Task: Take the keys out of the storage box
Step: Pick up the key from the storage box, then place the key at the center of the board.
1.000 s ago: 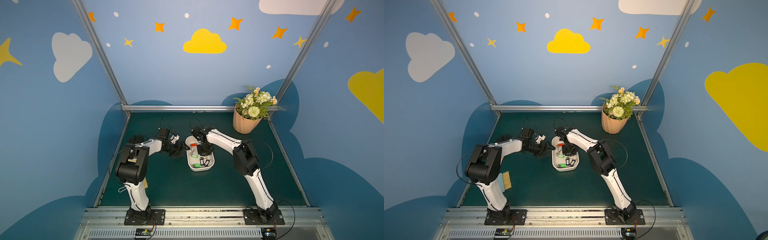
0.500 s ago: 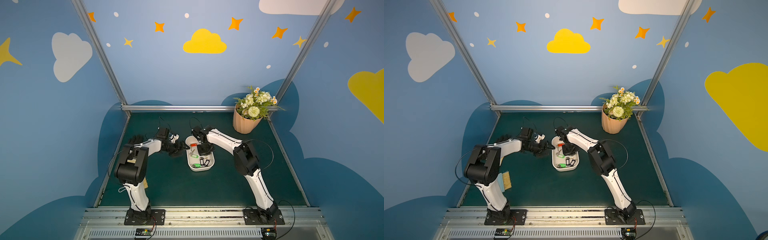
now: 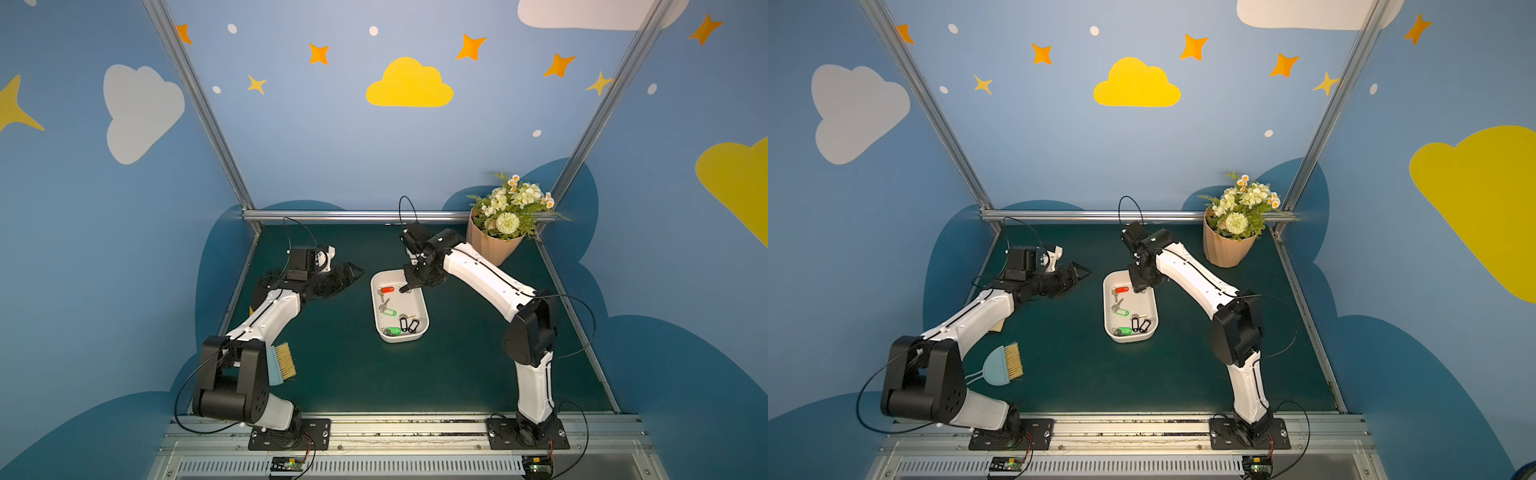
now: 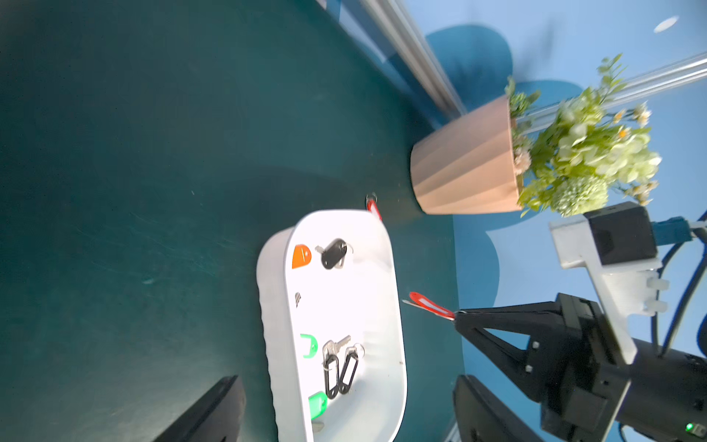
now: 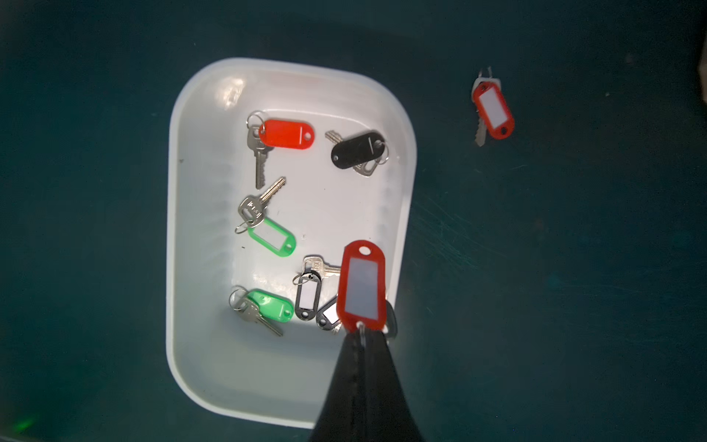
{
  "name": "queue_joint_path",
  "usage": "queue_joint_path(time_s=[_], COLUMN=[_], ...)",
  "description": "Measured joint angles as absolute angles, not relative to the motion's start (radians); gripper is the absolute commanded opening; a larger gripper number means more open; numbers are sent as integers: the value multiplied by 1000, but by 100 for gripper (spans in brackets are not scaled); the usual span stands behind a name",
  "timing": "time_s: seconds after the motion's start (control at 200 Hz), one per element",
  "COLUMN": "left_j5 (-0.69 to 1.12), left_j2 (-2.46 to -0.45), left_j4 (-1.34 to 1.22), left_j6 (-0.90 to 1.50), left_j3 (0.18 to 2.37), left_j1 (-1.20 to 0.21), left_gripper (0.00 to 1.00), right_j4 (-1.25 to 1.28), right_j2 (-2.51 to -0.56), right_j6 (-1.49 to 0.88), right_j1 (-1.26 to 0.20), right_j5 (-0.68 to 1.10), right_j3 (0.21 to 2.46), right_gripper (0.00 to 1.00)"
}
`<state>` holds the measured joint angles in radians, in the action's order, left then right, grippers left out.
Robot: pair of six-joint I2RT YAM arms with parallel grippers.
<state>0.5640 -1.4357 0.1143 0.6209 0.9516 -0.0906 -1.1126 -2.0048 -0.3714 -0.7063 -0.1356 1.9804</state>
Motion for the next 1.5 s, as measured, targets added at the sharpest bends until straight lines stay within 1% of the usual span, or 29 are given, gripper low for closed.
queue_joint_path(time_s=[0.115,0.35,0.491,0.671,0.921,1.236,1.502], left_j5=[477,325,245,182,135,111,111], left_j2=[-1337,-1159,-1078,-996,-952,-935,-962], left_j4=[115,123,154,191,233,254,254], left_j6=[604,579,574,574,583,590,591], left_j3=[925,823,776,742,723,723,723], left_j1=[-82,-78,-74,-68,-67,-67,-67], left_gripper=[100,100,100,100,100,100,100], right_j4=[-1113,-1114,-1112,-1112,-1112,-1100,-1062], right_j2=[-1962,-1974,-2019,-2124,-2233,-2324,-2388], right_j6=[-331,-220,-168,-112,-70,-66,-70], right_j1=[-645,-529,-472,-422,-392,-362,-347], right_j5=[-150,-196,-203,-195,-168,-157,-148], right_j3=[1981,1981,1978,1976,1985,2096,2175], right_gripper=[0,0,0,0,0,0,0])
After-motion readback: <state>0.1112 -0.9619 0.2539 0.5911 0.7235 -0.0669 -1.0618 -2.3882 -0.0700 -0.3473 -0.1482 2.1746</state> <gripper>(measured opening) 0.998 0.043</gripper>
